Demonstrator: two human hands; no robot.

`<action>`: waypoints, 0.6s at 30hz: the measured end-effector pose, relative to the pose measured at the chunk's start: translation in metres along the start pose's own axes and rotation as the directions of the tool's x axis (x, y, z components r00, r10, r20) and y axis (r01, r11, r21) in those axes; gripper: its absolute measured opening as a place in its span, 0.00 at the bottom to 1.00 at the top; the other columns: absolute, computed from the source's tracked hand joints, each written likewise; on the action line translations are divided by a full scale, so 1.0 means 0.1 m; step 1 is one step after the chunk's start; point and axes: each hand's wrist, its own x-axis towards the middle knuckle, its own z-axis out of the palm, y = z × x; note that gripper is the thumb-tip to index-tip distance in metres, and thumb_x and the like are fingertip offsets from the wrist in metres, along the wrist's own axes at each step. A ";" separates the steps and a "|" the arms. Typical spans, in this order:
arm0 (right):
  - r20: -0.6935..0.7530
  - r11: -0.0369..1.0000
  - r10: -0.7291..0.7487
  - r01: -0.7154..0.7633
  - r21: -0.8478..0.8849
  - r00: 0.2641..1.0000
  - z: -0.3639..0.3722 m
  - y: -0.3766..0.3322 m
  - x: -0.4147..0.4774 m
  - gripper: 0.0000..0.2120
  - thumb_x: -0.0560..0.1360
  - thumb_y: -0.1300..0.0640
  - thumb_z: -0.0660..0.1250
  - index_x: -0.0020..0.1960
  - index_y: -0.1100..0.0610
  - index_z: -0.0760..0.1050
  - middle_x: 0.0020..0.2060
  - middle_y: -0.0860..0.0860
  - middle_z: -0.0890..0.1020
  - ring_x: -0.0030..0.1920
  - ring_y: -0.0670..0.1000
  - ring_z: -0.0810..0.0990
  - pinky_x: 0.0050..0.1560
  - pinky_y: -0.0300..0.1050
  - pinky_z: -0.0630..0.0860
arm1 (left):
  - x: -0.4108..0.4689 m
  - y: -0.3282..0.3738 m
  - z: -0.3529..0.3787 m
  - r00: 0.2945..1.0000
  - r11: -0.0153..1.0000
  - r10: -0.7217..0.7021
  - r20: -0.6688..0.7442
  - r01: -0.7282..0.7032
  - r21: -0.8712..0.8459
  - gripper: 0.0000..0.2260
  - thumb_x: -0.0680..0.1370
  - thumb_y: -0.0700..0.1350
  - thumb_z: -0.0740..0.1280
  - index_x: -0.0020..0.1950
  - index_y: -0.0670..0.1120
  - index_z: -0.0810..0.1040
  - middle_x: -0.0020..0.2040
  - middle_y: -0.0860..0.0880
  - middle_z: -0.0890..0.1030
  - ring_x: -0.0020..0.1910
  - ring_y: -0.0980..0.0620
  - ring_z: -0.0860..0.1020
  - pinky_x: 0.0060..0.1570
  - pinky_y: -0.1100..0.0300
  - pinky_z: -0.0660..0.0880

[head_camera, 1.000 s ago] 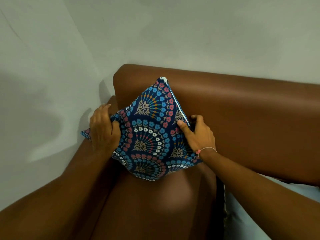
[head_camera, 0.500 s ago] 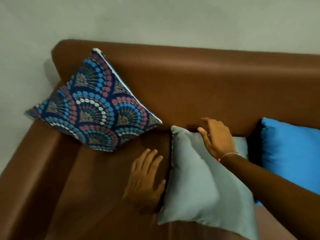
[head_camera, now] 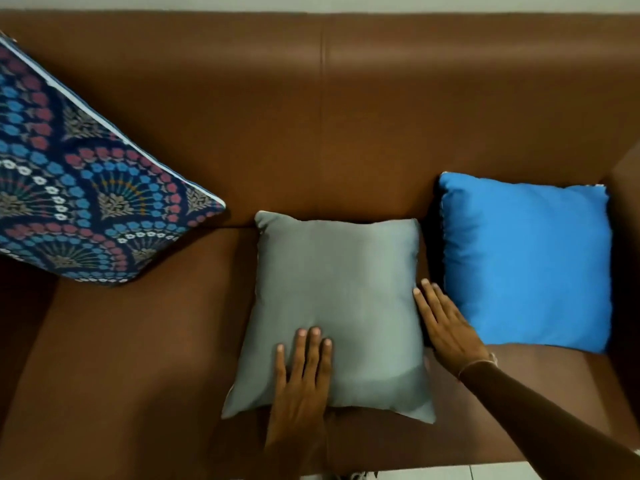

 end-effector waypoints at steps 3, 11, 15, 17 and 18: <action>-0.141 0.999 -0.031 0.037 0.040 0.990 0.16 -0.12 0.34 0.34 0.76 0.71 0.57 0.78 0.66 0.47 0.77 0.66 0.52 0.78 0.64 0.53 0.76 0.57 0.54 | 0.06 -0.09 0.25 0.997 0.997 -0.070 -0.006 0.071 0.044 0.33 0.75 0.41 0.58 0.79 0.40 0.51 0.80 0.37 0.50 0.78 0.34 0.51 0.71 0.28 0.50; -0.240 0.973 -0.207 0.225 0.050 0.948 0.22 -0.06 0.69 0.31 0.79 0.61 0.58 0.79 0.54 0.51 0.79 0.60 0.53 0.78 0.62 0.51 0.74 0.65 0.54 | 0.19 -0.22 0.28 0.998 0.998 -0.068 0.000 0.068 0.002 0.37 0.71 0.49 0.66 0.78 0.41 0.58 0.79 0.39 0.58 0.78 0.36 0.57 0.73 0.33 0.53; -0.218 0.956 -0.286 0.293 -0.001 0.933 0.04 -0.03 0.65 0.25 0.77 0.57 0.54 0.74 0.51 0.64 0.78 0.56 0.59 0.78 0.61 0.53 0.73 0.64 0.54 | 0.22 -0.30 -0.01 0.999 0.991 -0.029 0.020 0.031 -0.131 0.35 0.68 0.54 0.62 0.73 0.43 0.69 0.74 0.43 0.69 0.75 0.43 0.62 0.69 0.39 0.56; -0.216 0.949 -0.307 0.316 0.009 0.927 -0.14 -0.07 0.64 0.22 0.78 0.56 0.55 0.71 0.52 0.71 0.77 0.54 0.63 0.77 0.61 0.55 0.73 0.64 0.55 | 0.23 -0.39 -0.18 1.000 0.965 -0.019 -0.004 0.017 -0.260 0.32 0.68 0.54 0.63 0.71 0.44 0.73 0.72 0.45 0.72 0.73 0.47 0.63 0.69 0.43 0.55; -0.218 0.943 -0.317 0.332 0.033 0.923 -0.25 -0.10 0.63 0.21 0.78 0.54 0.55 0.69 0.52 0.73 0.76 0.53 0.65 0.77 0.61 0.57 0.72 0.64 0.55 | 0.23 -0.45 -0.30 0.999 0.938 -0.024 -0.031 0.012 -0.346 0.31 0.68 0.53 0.62 0.70 0.44 0.73 0.71 0.47 0.73 0.73 0.49 0.64 0.69 0.46 0.56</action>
